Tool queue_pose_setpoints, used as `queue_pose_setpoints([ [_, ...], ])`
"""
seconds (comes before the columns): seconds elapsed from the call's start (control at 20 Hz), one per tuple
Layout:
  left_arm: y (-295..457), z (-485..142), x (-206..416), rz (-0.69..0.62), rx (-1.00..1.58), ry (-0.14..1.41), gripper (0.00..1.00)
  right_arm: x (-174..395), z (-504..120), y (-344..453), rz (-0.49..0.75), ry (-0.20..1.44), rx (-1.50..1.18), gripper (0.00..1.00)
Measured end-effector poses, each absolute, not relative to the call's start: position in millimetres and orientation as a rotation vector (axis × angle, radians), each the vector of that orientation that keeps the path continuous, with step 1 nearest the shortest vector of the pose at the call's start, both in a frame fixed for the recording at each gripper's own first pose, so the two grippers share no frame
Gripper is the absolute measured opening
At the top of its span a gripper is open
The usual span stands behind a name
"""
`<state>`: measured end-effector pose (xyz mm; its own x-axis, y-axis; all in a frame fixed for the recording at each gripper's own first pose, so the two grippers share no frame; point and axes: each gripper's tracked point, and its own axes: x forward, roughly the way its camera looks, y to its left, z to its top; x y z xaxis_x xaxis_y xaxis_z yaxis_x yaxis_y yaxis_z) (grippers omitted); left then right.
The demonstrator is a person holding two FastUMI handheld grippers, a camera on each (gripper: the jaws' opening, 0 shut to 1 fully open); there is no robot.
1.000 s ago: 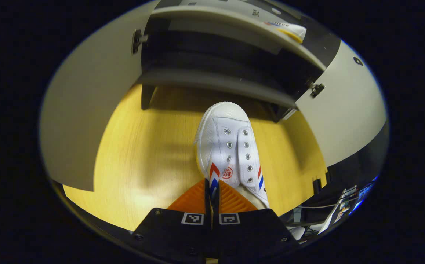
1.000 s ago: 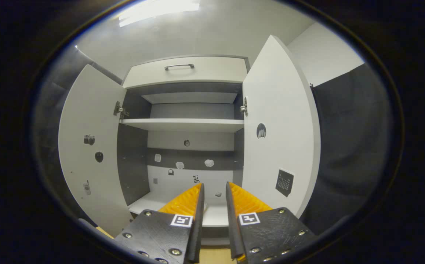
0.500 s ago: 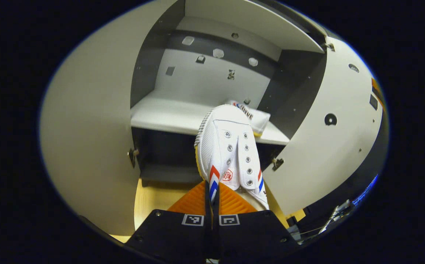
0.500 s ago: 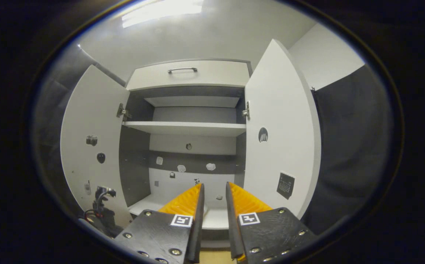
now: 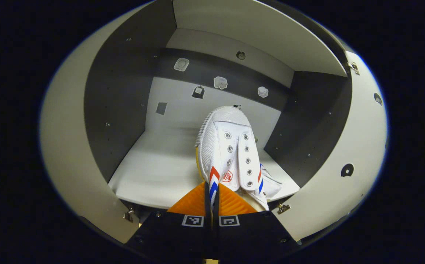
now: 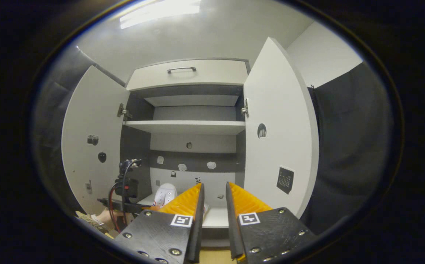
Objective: Grab one shoe with the right hand and put it into the shoe cabinet, grab the other shoe with the left hand and put it into the shoe cabinet; then close the right door with the right hand and the left door with the left hand.
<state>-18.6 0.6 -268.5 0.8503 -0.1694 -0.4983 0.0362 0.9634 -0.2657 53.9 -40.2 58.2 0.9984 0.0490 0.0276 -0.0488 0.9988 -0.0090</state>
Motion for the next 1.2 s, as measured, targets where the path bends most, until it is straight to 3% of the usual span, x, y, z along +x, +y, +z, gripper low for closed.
queue_pose_setpoints([
  [0.75,-5,-302,-6,-0.089,-0.215,0.673,0.0,62,51,-52,0.034,-0.016,-0.006,0.31],
  [1.2,3,-310,-9,-0.042,-0.211,0.694,0.03,39,66,-59,0.059,-0.056,0.025,0.31],
])
